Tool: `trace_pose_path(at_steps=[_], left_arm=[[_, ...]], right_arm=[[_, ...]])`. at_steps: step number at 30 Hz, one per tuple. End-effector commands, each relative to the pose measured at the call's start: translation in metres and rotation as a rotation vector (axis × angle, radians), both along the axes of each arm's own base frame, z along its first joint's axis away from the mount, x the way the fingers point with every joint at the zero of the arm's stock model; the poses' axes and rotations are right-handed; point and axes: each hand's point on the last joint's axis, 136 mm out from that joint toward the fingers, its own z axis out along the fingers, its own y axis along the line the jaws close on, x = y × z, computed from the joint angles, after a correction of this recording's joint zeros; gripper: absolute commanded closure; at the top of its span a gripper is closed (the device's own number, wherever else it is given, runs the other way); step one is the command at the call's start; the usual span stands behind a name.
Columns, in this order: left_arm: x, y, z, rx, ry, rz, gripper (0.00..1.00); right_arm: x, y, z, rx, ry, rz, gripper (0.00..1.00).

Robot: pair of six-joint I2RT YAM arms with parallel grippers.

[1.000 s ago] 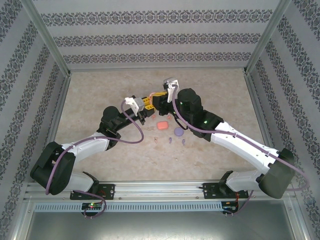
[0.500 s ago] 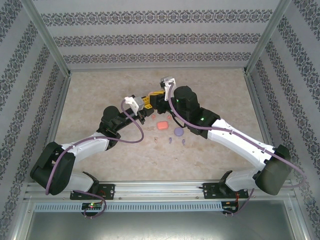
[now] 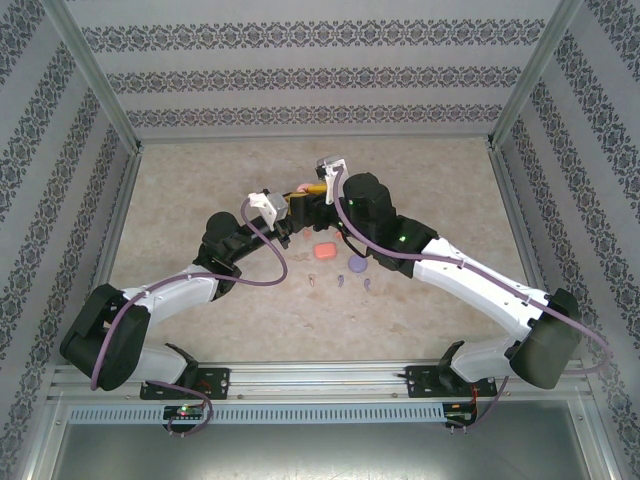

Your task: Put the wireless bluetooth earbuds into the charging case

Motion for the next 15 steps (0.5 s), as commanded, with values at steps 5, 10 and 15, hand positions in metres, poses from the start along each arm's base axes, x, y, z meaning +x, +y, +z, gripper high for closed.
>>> trace_pose_path(at_steps=[5,10,15], left_arm=[[-0.019,-0.005,0.041,-0.071,-0.124,-0.068,1.0],[-0.019,-0.005,0.041,-0.07,-0.123,-0.068,1.0],[-0.019,-0.005,0.041,-0.07,-0.122,-0.071,1.0]], right_arm=[[0.009,-0.005,0.015,0.04,0.018,-0.022,0.38],[0.011,-0.008,0.023,0.07,0.023,-0.026,0.34],[0.016,-0.014,0.032,0.105,0.025,-0.038,0.32]])
